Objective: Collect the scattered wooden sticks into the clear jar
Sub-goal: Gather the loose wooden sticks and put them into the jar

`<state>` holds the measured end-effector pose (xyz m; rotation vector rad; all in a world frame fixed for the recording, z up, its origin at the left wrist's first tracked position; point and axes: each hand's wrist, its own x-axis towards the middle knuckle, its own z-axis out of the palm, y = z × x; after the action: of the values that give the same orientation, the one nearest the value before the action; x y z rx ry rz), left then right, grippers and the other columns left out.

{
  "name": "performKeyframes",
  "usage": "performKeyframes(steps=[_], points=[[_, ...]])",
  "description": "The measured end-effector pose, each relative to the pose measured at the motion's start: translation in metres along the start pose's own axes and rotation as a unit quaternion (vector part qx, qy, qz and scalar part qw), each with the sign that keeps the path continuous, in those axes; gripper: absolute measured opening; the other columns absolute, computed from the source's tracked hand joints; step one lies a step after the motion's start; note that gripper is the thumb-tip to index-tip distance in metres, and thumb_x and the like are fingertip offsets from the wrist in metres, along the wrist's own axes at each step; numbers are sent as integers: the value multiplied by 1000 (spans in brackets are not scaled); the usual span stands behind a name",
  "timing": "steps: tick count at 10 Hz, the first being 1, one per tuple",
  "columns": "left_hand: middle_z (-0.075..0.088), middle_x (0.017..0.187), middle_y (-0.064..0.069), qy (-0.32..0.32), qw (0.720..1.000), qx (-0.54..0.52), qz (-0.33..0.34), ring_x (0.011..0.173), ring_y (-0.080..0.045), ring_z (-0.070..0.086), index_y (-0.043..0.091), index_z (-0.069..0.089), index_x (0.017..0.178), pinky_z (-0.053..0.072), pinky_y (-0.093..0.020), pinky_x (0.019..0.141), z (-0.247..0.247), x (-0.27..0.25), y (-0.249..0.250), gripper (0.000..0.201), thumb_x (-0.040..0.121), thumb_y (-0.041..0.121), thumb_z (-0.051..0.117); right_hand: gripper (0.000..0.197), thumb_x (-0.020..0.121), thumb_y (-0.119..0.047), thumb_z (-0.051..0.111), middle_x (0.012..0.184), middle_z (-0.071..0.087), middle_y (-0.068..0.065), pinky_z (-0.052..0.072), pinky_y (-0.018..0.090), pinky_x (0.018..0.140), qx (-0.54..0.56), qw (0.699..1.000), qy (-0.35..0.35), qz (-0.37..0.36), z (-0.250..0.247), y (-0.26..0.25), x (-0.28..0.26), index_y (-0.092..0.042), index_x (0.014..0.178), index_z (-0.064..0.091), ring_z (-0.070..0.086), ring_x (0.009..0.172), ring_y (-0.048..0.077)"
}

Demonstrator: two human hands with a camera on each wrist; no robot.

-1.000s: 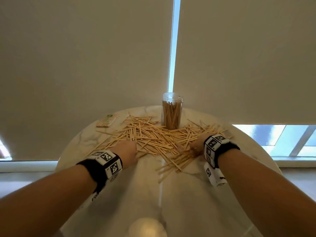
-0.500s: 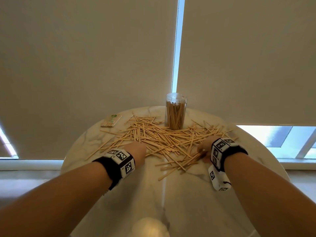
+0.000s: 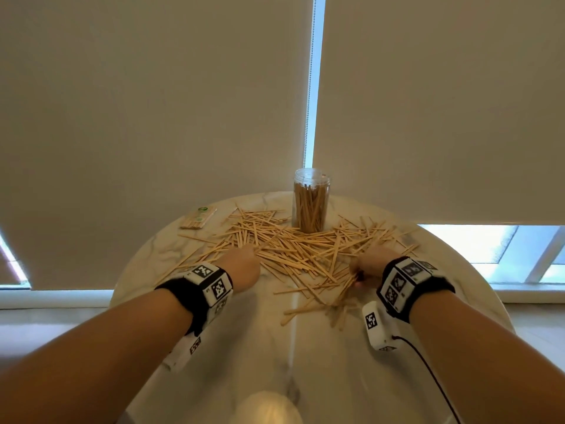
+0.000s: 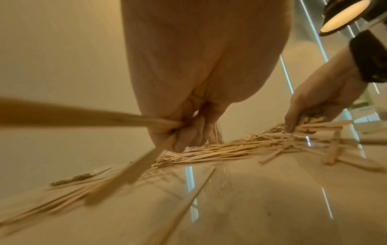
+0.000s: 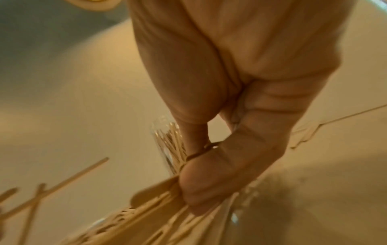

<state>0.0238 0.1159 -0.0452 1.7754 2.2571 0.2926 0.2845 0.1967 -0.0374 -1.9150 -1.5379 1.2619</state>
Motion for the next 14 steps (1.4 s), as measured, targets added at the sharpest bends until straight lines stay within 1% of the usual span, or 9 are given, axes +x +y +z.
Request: performKeyframes(steps=[1, 2, 3, 4, 5, 6, 9, 12, 14], points=[[55, 95, -4, 43, 995, -87, 23, 83, -21, 51, 12, 52, 106, 38, -33, 69, -8, -3, 10, 28, 105, 35, 36, 6, 94, 0, 60, 85, 60, 10, 61, 30, 64, 48, 998, -6, -47, 8, -2, -11, -4, 91, 57, 63, 70, 20], [48, 82, 3, 47, 980, -186, 55, 72, -13, 45, 23, 45, 85, 36, -31, 63, -12, -5, 23, 28, 102, 45, 44, 14, 95, -6, 62, 88, 64, 9, 62, 33, 72, 102, 993, -1, -57, 14, -9, -26, -1, 108, 61, 66, 76, 22], [46, 72, 5, 31, 959, -271, 72, 63, -13, 43, 22, 42, 79, 36, -28, 59, -14, -7, 40, 39, 99, 54, 50, 34, 97, -28, 64, 109, 69, 4, 53, 27, 89, -88, 983, 6, -159, 11, -25, -65, -15, 128, 59, 67, 99, 21], [46, 65, 6, 27, 939, -333, 78, 59, -11, 43, 24, 45, 73, 35, -27, 59, -11, -11, 53, 44, 93, 62, 55, 33, 96, -24, 65, 90, 75, 9, 61, 35, 83, 36, 989, 14, -143, 23, -30, -66, 2, 116, 66, 73, 81, 23], [42, 55, 10, 13, 922, -373, 99, 49, -6, 42, 33, 49, 70, 36, -25, 58, -5, -10, 58, 40, 88, 68, 58, 27, 99, -19, 59, 72, 76, 12, 64, 44, 74, -26, 978, 26, -206, 37, -34, -66, 3, 88, 72, 76, 66, 23], [56, 66, 7, -4, 921, -381, 82, 65, -8, 57, 25, 59, 78, 49, -32, 70, 1, -3, 57, 58, 76, 83, 57, 26, 98, -22, 58, 71, 76, 11, 64, 43, 72, -53, 969, 2, -240, 45, -36, -69, -3, 87, 71, 76, 65, 21], [73, 89, -11, -12, 877, -479, 48, 81, -30, 69, 14, 69, 98, 57, -44, 84, 9, 11, 54, 45, 89, 56, 55, 24, 97, -12, 50, 93, 74, 16, 60, 45, 78, -172, 925, -24, -337, 72, -47, -72, -2, 108, 69, 73, 84, 30], [68, 84, -11, 99, 855, -509, 3, 78, -31, 63, 17, 64, 79, 53, -50, 82, -1, 23, 38, 49, 105, 47, 36, 6, 90, -22, 69, 81, 73, -5, 61, 38, 80, -217, 914, -6, -343, 81, -40, -63, -26, 86, 71, 71, 78, 13], [45, 68, 2, 132, 757, -638, 52, 50, -9, 42, 13, 49, 101, 45, -31, 54, -13, 18, 36, 22, 109, 29, 37, 11, 94, -23, 63, 83, 73, -5, 61, 38, 79, -201, 913, -3, -355, 76, -42, -61, -20, 94, 74, 71, 78, 12]])
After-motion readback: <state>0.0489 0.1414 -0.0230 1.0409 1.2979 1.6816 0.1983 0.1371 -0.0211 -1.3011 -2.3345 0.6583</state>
